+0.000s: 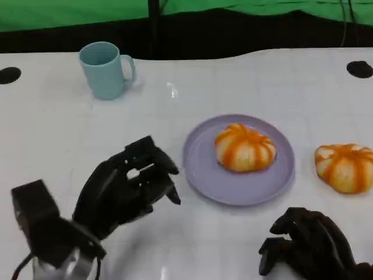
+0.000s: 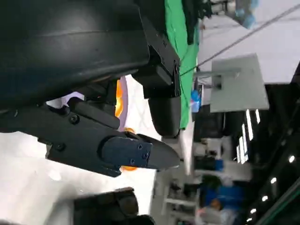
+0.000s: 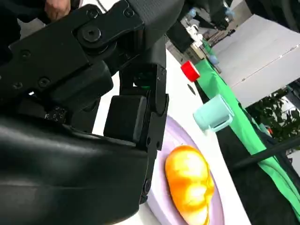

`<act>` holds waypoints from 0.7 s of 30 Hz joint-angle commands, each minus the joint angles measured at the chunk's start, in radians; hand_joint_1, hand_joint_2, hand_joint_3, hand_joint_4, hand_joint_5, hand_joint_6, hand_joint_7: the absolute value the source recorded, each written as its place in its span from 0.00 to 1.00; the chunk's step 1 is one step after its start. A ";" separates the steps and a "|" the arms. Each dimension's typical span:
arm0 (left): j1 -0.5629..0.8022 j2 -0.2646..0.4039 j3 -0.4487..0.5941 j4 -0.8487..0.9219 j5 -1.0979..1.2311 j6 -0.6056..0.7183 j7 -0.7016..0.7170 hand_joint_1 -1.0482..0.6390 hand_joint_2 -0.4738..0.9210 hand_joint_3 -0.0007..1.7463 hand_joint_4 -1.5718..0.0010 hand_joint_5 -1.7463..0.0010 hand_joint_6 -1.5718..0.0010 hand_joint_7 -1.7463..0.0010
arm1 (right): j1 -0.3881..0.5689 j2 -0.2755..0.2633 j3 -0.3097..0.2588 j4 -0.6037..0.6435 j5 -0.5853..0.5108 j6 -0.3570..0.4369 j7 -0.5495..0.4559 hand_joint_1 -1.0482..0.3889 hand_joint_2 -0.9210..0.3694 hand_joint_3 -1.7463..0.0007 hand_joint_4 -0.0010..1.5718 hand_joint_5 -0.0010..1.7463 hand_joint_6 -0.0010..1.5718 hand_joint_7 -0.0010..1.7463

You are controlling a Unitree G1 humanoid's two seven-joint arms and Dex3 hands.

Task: Grasp the bread from the table and place it into the plate.

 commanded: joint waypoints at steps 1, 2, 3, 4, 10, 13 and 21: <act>0.070 -0.030 0.042 -0.027 -0.072 0.051 -0.051 0.24 1.00 0.23 0.58 0.00 0.71 0.01 | 0.004 -0.009 -0.008 -0.012 0.013 0.016 -0.005 0.00 0.15 1.00 0.98 0.46 1.00 0.22; 0.078 -0.038 0.051 -0.025 -0.089 0.064 -0.064 0.22 1.00 0.23 0.55 0.00 0.69 0.01 | 0.003 -0.009 -0.009 -0.009 0.013 0.015 -0.001 0.00 0.15 1.00 0.98 0.46 1.00 0.22; 0.087 -0.045 0.064 -0.020 -0.121 0.091 -0.087 0.22 1.00 0.23 0.54 0.00 0.68 0.00 | 0.001 -0.009 -0.010 -0.006 0.015 0.016 0.003 0.00 0.15 1.00 0.98 0.46 1.00 0.22; 0.093 -0.050 0.075 -0.016 -0.146 0.114 -0.106 0.21 1.00 0.21 0.52 0.00 0.66 0.00 | 0.000 -0.009 -0.011 -0.004 0.018 0.017 0.005 0.01 0.15 1.00 0.98 0.46 1.00 0.21; 0.113 -0.063 0.126 -0.023 -0.219 0.234 -0.160 0.21 1.00 0.15 0.46 0.00 0.61 0.01 | 0.001 -0.009 -0.005 -0.004 0.011 0.007 0.004 0.01 0.15 1.00 0.98 0.45 1.00 0.21; 0.137 -0.068 0.145 -0.032 -0.240 0.278 -0.177 0.23 1.00 0.16 0.44 0.00 0.57 0.05 | 0.005 -0.007 -0.001 -0.013 0.007 0.009 -0.006 0.01 0.14 1.00 0.99 0.45 1.00 0.21; 0.156 -0.073 0.172 -0.040 -0.232 0.324 -0.174 0.23 1.00 0.18 0.44 0.00 0.58 0.00 | -0.010 -0.009 -0.005 0.009 0.018 0.010 0.015 0.01 0.15 1.00 0.99 0.45 1.00 0.20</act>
